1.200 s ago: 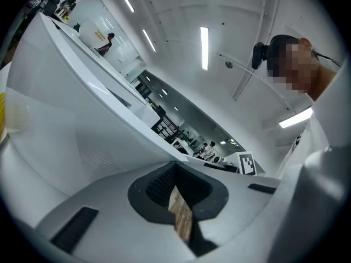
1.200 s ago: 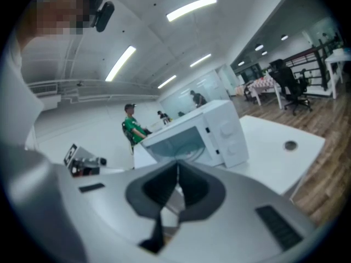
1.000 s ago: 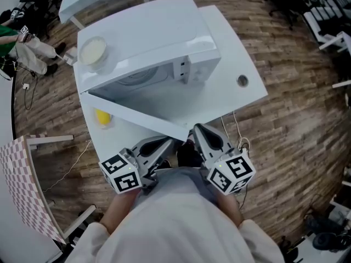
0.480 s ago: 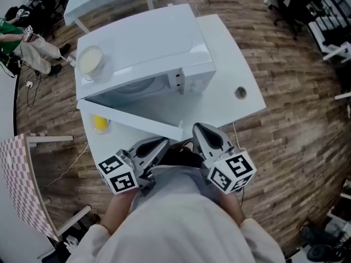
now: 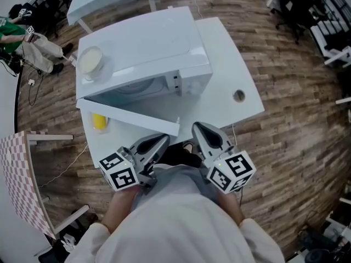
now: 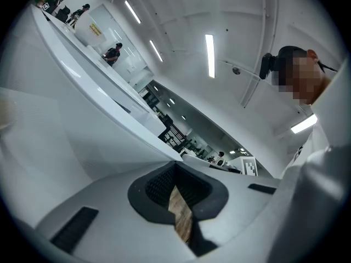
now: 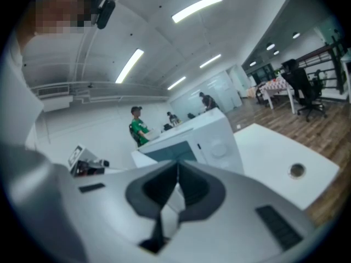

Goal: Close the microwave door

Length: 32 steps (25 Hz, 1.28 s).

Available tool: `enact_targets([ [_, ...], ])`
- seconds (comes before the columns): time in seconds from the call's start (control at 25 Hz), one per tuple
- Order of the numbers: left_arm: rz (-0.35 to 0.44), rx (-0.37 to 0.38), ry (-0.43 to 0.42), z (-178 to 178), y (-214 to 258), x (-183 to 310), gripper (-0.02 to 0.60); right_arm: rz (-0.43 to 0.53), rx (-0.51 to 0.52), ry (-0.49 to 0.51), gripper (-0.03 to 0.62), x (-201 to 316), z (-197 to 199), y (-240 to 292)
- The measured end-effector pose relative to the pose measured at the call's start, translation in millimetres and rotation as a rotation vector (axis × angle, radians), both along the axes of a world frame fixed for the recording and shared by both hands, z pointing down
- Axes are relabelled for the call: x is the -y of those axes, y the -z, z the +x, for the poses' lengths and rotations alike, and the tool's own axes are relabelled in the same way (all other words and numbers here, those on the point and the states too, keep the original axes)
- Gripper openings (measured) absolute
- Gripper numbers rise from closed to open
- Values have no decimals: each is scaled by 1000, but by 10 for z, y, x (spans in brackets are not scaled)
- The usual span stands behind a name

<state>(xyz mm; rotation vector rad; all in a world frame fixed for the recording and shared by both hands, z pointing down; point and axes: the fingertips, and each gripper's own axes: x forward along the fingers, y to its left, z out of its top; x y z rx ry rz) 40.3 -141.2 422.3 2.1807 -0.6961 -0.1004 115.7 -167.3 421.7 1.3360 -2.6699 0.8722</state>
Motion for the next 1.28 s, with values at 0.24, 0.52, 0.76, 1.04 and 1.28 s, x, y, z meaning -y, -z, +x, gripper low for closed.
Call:
enact_targets([
  [0.24, 10, 7, 1, 21, 0, 68, 14, -4, -4, 1, 23, 0, 58, -31],
  [0.52, 15, 22, -14, 79, -6, 135, 14, 2, 5, -10, 23, 52, 156, -2],
  [0.76, 9, 20, -9, 103, -27, 167, 14, -14, 5, -13, 23, 31, 192, -63],
  [1.04, 12, 25, -6, 123, -26, 231, 14, -11, 7, -30, 23, 24, 277, -47],
  [1.28, 10, 34, -15, 153, -46, 285, 14, -8, 8, -53, 23, 20, 353, -27],
])
